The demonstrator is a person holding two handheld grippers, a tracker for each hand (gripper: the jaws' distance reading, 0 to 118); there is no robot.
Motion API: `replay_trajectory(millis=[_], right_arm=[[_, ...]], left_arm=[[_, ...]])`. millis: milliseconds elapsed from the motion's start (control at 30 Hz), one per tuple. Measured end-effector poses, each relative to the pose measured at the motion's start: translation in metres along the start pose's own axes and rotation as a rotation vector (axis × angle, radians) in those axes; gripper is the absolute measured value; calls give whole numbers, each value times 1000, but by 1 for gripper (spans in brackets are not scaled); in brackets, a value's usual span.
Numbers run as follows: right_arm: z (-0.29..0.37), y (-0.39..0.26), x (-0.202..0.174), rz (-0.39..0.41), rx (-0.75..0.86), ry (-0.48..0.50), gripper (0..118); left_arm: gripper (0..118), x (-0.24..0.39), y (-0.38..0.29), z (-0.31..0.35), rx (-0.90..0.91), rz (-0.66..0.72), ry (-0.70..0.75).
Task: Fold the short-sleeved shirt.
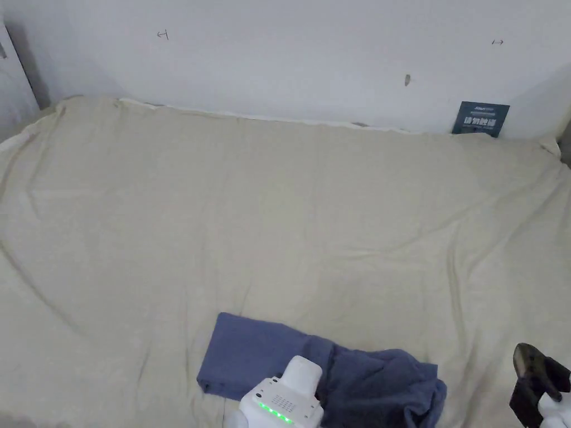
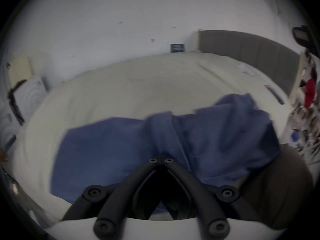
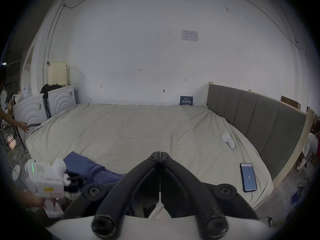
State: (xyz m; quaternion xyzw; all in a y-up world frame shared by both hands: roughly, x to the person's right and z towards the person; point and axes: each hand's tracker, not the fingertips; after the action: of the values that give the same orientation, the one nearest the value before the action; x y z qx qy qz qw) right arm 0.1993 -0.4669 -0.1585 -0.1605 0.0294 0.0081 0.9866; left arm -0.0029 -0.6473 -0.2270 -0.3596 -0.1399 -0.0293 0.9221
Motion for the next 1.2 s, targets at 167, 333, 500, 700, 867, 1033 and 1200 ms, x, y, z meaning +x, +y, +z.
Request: replay_trajectory(millis=[167,333,500,700,867,1033,1200], right_arm=[[-4,6,-7,-24,33,18,0],[-11,12,-14,-36,58,40,0],[-16,12,-18,-81,61,64,0],[-16,10,-18,-74,50,75,0],[-12,11,-9,-84,40,47,0],[-12,13,-6,-105,43,35,0],[-12,15,-7,-88,45,34,0]], left_arm=[[1,-24,22,46,93,139,-45],[14,-109,56,84,262,203,198],[108,-200,73,68,45,434,160],[117,-243,68,28,-30,583,164],[104,-211,46,18,-80,620,19],[61,-166,27,0,-153,302,184],[9,-195,47,26,-98,409,194]])
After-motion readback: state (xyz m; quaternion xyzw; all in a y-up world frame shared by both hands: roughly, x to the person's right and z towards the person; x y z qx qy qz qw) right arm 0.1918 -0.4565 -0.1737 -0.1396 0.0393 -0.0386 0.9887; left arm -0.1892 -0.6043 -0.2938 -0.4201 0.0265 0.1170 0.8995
